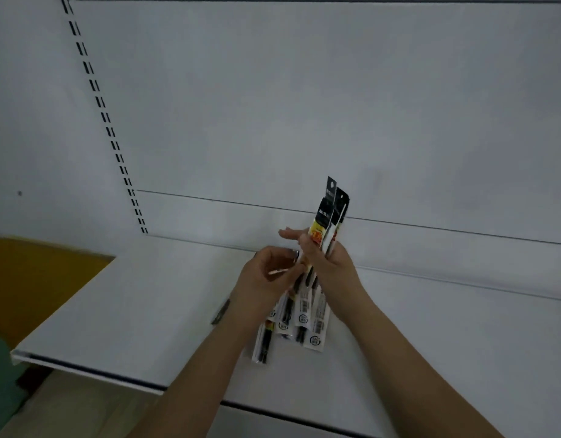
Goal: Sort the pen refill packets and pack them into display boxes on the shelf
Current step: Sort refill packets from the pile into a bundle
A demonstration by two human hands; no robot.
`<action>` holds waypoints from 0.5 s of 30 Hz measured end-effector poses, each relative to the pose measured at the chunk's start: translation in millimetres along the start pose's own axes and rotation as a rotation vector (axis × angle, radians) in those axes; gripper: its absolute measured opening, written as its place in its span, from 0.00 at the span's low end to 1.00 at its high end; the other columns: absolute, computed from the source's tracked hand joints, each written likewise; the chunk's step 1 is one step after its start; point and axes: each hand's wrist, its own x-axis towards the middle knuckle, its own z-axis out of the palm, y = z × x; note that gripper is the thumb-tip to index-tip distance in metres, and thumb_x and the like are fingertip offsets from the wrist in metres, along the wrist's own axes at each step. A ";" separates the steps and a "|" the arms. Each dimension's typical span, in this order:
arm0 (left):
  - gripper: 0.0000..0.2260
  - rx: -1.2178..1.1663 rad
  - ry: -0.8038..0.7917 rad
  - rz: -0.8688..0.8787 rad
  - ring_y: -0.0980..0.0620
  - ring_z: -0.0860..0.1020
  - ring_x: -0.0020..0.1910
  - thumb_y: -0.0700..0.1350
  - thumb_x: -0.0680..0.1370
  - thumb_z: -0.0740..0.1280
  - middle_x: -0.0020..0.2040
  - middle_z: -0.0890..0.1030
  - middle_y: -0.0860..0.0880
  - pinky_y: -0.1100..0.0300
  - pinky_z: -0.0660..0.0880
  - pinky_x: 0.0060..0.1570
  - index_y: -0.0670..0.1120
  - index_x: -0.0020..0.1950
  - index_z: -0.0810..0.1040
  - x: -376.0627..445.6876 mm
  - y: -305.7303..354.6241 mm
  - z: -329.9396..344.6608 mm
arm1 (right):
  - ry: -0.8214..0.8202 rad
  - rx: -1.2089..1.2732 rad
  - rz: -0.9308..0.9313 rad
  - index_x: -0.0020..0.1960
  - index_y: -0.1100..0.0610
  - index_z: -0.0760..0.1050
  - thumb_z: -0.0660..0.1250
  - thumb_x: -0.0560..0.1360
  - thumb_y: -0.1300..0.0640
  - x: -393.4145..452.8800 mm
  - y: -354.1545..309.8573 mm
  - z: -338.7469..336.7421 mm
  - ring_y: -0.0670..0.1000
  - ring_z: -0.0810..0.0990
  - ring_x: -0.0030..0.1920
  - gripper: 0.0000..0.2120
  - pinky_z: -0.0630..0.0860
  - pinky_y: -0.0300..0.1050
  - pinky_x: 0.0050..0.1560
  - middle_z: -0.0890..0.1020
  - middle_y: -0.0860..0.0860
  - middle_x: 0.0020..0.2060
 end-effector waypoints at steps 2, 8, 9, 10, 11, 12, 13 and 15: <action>0.12 0.229 0.032 0.089 0.59 0.77 0.59 0.54 0.78 0.68 0.57 0.80 0.58 0.61 0.74 0.58 0.54 0.59 0.78 0.6 -17.4 1.2 | 0.150 0.018 -0.003 0.49 0.57 0.77 0.61 0.81 0.55 6.3 -3.4 -10.2 0.51 0.83 0.47 0.08 0.77 0.49 0.52 0.85 0.49 0.44; 0.23 0.801 -0.021 0.222 0.49 0.71 0.64 0.60 0.73 0.55 0.63 0.75 0.51 0.46 0.71 0.63 0.52 0.59 0.79 -0.7 -49.2 4.3 | 0.177 -0.143 0.106 0.45 0.56 0.75 0.69 0.76 0.59 -5.2 8.6 -56.3 0.48 0.77 0.38 0.04 0.79 0.48 0.46 0.77 0.47 0.34; 0.23 0.807 -0.011 0.217 0.49 0.71 0.64 0.60 0.73 0.54 0.63 0.75 0.52 0.47 0.70 0.63 0.52 0.59 0.79 -0.9 -47.5 4.7 | 0.140 -0.210 0.156 0.43 0.56 0.75 0.70 0.75 0.58 -11.3 16.2 -57.8 0.48 0.76 0.36 0.06 0.77 0.46 0.42 0.77 0.47 0.33; 0.23 0.812 0.008 0.224 0.49 0.71 0.64 0.60 0.73 0.54 0.62 0.75 0.53 0.48 0.68 0.64 0.53 0.60 0.78 -1.1 -44.2 4.9 | 0.104 -0.266 0.194 0.41 0.55 0.74 0.71 0.75 0.57 -16.3 21.2 -57.7 0.47 0.75 0.34 0.07 0.75 0.42 0.38 0.77 0.47 0.31; 0.22 0.811 0.030 0.242 0.50 0.70 0.63 0.61 0.74 0.54 0.62 0.75 0.54 0.51 0.67 0.64 0.54 0.60 0.78 -1.3 -39.1 4.8 | 0.082 -0.302 0.208 0.40 0.55 0.73 0.70 0.76 0.57 -19.5 22.8 -56.3 0.45 0.74 0.31 0.08 0.72 0.38 0.35 0.76 0.46 0.30; 0.21 0.784 0.051 0.266 0.51 0.71 0.62 0.61 0.74 0.55 0.61 0.75 0.55 0.53 0.66 0.63 0.54 0.60 0.78 -1.6 -31.9 5.3 | 0.076 -0.309 0.199 0.40 0.55 0.72 0.69 0.76 0.57 -20.5 20.3 -54.3 0.43 0.73 0.30 0.09 0.71 0.34 0.34 0.75 0.46 0.30; 0.19 0.717 0.072 0.300 0.53 0.72 0.60 0.61 0.75 0.57 0.59 0.75 0.56 0.56 0.67 0.62 0.54 0.60 0.78 -1.8 -21.9 7.3 | 0.079 -0.284 0.179 0.39 0.56 0.71 0.68 0.77 0.58 -20.0 14.4 -52.5 0.42 0.73 0.29 0.09 0.70 0.33 0.32 0.74 0.47 0.29; 0.16 0.495 0.071 0.348 0.59 0.74 0.55 0.59 0.76 0.66 0.57 0.75 0.57 0.63 0.72 0.57 0.54 0.61 0.77 -3.9 5.8 15.7 | 0.075 -0.268 0.151 0.38 0.57 0.71 0.68 0.78 0.56 -20.4 -0.5 -51.1 0.43 0.72 0.27 0.11 0.70 0.36 0.30 0.73 0.47 0.27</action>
